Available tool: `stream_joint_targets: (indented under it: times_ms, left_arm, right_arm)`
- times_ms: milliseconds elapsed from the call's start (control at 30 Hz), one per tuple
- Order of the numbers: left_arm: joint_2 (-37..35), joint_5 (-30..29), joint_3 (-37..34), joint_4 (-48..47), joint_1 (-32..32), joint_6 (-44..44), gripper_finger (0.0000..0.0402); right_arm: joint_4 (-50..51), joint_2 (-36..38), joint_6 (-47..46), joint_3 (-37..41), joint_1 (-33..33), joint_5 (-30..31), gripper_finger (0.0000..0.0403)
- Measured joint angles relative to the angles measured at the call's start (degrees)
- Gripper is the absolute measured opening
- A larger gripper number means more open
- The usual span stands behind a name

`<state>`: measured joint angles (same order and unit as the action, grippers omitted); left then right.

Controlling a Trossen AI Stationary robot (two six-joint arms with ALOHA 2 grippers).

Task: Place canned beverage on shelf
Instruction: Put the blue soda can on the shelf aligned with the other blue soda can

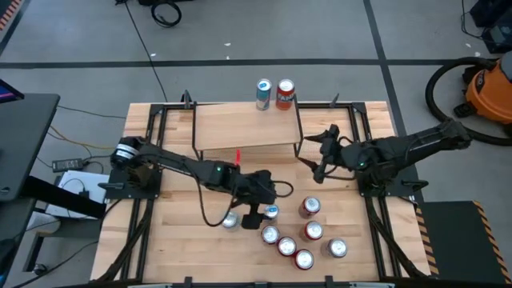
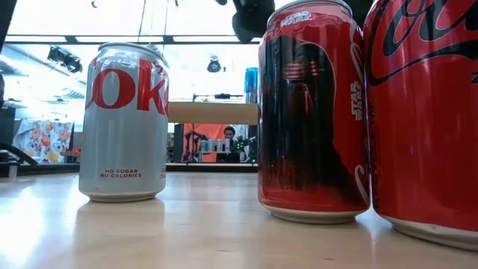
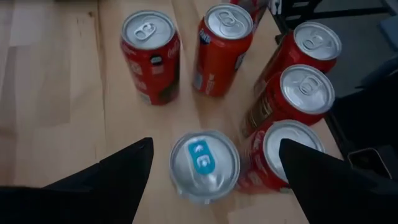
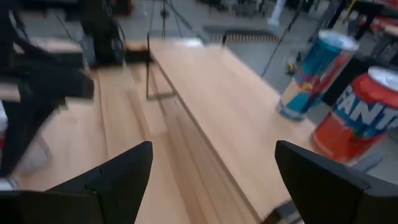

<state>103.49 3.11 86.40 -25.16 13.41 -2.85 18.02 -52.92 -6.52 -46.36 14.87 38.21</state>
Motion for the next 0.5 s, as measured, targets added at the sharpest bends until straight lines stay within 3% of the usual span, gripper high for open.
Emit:
stream_joint_targets:
  times_ms: [200, 500]
  left_arm:
    - [3.25, -8.38, 1.84, -0.49, 2.26, 3.39, 0.0359]
    - [4.51, -9.07, 1.88, 0.42, 1.20, 0.63, 0.0359]
  right_arm:
    - [-0.82, 3.36, -1.00, 2.92, 0.18, -0.09, 0.0349]
    - [-2.14, 3.38, -1.28, 3.53, 0.18, -0.18, 0.0349]
